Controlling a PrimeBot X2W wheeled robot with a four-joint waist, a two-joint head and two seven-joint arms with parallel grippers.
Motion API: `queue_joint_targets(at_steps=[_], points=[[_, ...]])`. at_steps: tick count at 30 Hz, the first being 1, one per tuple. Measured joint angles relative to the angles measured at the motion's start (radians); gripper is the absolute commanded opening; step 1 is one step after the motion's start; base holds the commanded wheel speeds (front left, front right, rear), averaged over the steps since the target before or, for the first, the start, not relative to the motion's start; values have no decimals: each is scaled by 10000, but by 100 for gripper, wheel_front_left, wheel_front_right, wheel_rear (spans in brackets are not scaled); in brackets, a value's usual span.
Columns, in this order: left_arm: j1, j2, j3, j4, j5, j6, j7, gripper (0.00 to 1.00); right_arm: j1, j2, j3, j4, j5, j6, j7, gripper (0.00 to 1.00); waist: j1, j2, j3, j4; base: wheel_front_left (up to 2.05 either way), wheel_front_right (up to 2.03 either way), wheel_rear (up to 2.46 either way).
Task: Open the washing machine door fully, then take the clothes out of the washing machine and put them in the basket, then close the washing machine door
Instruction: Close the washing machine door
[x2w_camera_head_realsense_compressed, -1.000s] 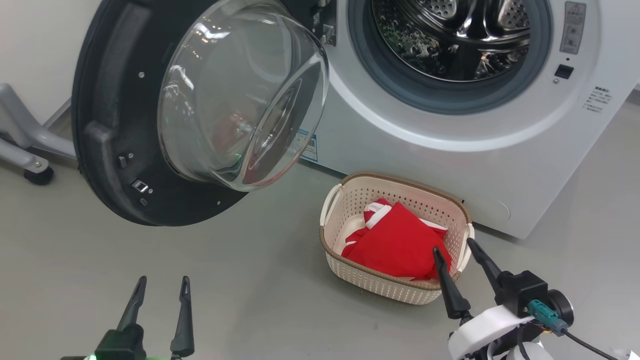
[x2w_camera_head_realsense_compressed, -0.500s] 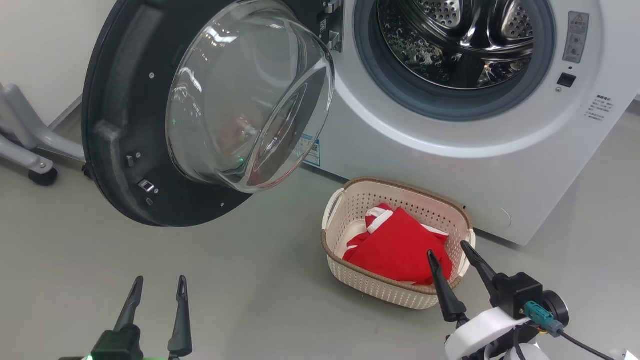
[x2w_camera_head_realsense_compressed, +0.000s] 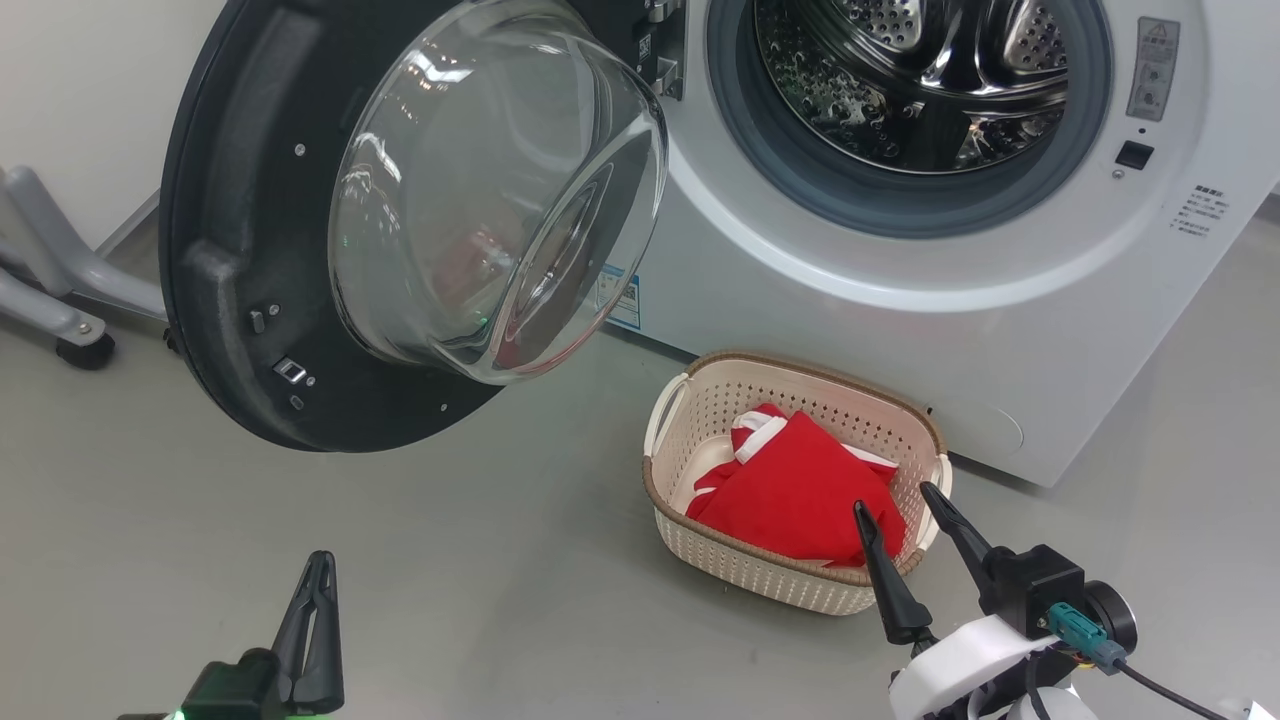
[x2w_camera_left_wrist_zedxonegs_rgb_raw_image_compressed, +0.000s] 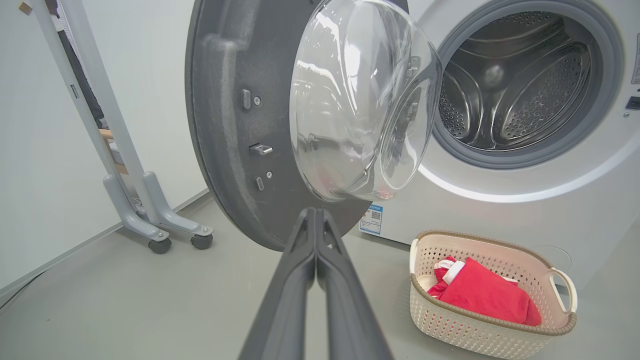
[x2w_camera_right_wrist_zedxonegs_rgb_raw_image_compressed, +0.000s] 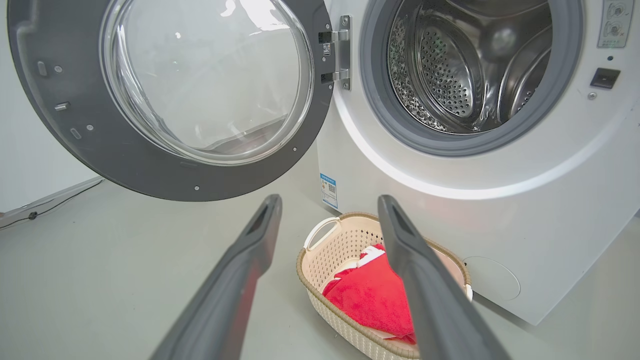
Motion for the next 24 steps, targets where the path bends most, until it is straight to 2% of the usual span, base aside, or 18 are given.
queue_joint_targets(at_steps=[9, 13, 16, 20, 21, 24], points=[[0, 0, -8, -36, -104, -21, 0, 0, -2, 0, 4, 2, 0, 0, 0, 100, 0, 0, 34, -2, 0, 0, 0], [1, -8, -42, -153, -1080, -418, 0, 0, -2, 0, 13, 4, 0, -2, 0, 100, 0, 0, 56, -3, 0, 0, 0], [1, -15, -48, -280, -2057, -740, 4, 0, -2, 0, 15, 4, 0, -2, 0, 100, 0, 0, 74, -6, 0, 0, 0], [1, -19, -10, -366, -3902, -1298, 146, 0, -4, 0, 17, 4, 0, -4, 0, 100, 0, 0, 109, -15, 0, 0, 0], [1, -21, -6, -533, -5521, -1507, 144, 0, -6, 2, 17, 2, 0, -13, 0, 100, 0, 0, 133, -19, 0, 0, 0], [70, -23, -17, -924, -7507, -1733, 23, 0, -7, 2, 13, 0, 0, -13, 0, 100, 0, 0, 177, -22, 0, 0, 0]])
